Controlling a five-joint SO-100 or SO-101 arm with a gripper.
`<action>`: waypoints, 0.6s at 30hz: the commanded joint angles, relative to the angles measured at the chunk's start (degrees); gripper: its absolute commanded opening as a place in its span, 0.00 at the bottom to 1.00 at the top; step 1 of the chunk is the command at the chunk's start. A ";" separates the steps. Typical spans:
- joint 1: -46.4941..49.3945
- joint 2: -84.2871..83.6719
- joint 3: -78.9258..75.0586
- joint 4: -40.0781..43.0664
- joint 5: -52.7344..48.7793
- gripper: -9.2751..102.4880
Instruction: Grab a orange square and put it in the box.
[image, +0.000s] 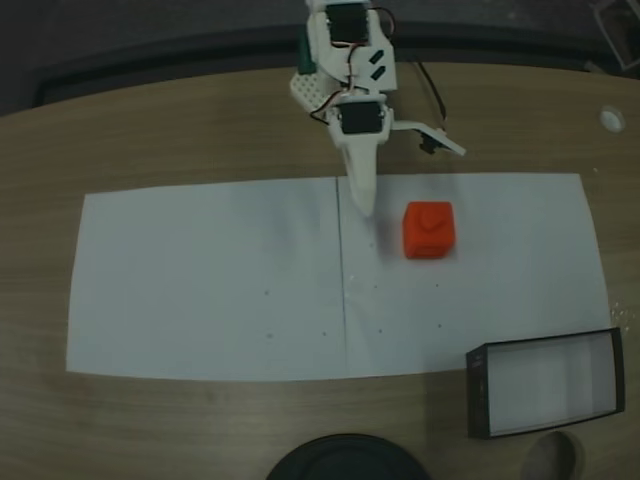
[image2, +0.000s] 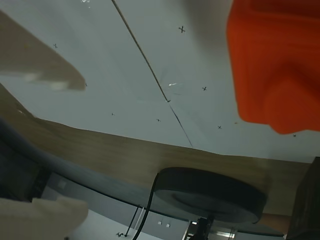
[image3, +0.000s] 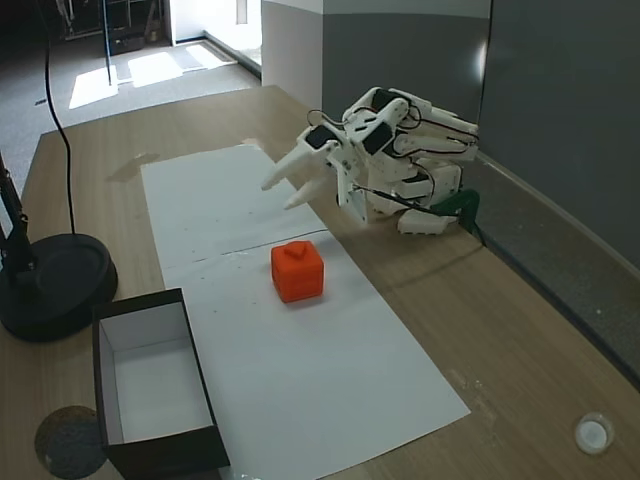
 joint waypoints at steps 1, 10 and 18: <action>0.97 1.23 -7.47 -1.67 1.58 0.40; -7.12 -11.43 -29.71 9.49 -1.58 0.40; -16.00 -53.53 -53.17 21.53 -4.92 0.40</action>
